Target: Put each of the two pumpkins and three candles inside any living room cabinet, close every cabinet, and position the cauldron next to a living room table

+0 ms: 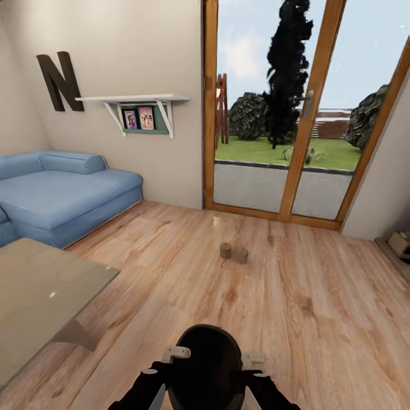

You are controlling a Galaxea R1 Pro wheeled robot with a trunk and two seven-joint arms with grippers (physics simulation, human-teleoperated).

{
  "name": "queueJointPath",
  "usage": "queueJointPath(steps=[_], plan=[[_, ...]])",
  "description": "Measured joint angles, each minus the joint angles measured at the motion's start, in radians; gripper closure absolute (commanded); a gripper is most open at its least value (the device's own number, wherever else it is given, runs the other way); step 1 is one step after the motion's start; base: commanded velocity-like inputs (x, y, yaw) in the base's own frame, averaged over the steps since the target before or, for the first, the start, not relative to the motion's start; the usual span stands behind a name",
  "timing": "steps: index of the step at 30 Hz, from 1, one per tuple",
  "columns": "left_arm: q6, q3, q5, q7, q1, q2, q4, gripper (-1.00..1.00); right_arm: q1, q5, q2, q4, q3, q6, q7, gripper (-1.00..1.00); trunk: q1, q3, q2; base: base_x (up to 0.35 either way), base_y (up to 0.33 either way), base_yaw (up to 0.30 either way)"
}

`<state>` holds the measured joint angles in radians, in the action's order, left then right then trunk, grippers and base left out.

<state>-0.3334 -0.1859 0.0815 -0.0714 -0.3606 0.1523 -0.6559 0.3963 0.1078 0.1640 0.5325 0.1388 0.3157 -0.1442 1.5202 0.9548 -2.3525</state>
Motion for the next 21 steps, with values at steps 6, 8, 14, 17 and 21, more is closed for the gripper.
queueJointPath(steps=[6, 8, 14, 17, 21], plan=[[0.000, 0.000, 0.000, 0.000, 0.000, 0.000, 0.000, 1.00, 0.000, 0.000, 0.000, 0.000, 0.000, 0.000, 0.000, 1.00, 0.000, 0.000, 0.000, -0.220, 0.000, 0.289], [0.000, 0.000, 0.000, 0.000, 0.000, 0.000, 0.000, 1.00, 0.000, 0.000, 0.000, 0.000, 0.000, 0.000, 0.000, 1.00, 0.000, 0.000, 0.000, -0.220, 0.000, 0.289], [0.000, 0.000, -0.001, 0.000, 0.000, 0.000, 0.000, 1.00, 0.000, 0.001, 0.000, 0.000, 0.001, 0.000, 0.000, 1.00, 0.000, 0.000, 0.000, -0.220, -0.050, 0.289], [0.000, 0.001, -0.002, 0.000, 0.000, 0.001, 0.000, 1.00, 0.000, 0.001, -0.001, 0.000, 0.001, 0.000, 0.000, 1.00, 0.000, 0.000, 0.000, -0.190, -0.092, 0.289], [0.000, 0.000, -0.001, 0.000, 0.000, 0.000, 0.000, 1.00, 0.000, 0.000, 0.000, 0.000, 0.000, 0.000, 0.000, 1.00, 0.000, 0.000, 0.000, -0.047, -0.024, 0.289]])
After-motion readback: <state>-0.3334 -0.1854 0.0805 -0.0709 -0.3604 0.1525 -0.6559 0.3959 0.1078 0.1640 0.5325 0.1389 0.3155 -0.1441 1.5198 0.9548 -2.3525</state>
